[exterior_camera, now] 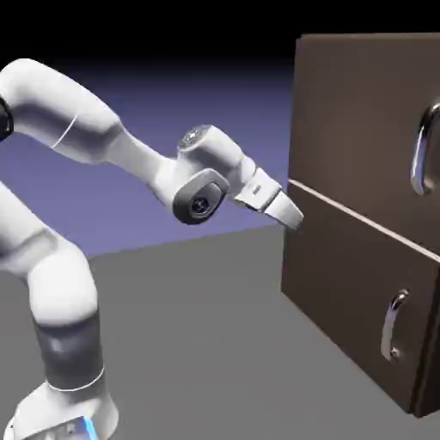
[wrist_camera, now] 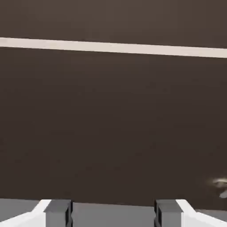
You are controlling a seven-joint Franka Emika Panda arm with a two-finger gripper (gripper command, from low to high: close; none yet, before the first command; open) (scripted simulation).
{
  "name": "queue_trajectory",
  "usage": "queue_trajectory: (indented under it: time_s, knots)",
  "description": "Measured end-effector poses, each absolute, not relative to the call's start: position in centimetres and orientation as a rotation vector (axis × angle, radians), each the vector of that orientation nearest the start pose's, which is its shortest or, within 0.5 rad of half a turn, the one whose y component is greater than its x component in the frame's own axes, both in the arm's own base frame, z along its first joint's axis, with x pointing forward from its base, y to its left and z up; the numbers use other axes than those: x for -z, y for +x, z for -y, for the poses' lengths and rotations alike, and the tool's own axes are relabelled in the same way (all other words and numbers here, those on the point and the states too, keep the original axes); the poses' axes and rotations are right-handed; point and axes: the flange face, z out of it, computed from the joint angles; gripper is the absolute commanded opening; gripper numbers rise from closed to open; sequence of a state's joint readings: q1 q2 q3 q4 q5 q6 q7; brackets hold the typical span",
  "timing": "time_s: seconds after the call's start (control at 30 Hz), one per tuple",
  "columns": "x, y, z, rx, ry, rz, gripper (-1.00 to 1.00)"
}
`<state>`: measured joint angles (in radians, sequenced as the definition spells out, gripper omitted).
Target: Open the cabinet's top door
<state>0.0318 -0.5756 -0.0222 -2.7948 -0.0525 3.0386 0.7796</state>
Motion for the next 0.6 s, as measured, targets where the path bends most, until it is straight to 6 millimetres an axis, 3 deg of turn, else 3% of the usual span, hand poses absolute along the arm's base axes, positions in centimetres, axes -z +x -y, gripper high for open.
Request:
queue_trajectory:
  time_s: [0.3, 0.6]
  knots:
    - [-53.6, 39.7, -2.2, 1.237, -2.347, -0.829, 0.00]
    - [-59.1, 39.4, -2.1, 1.385, -2.210, -0.751, 0.00]
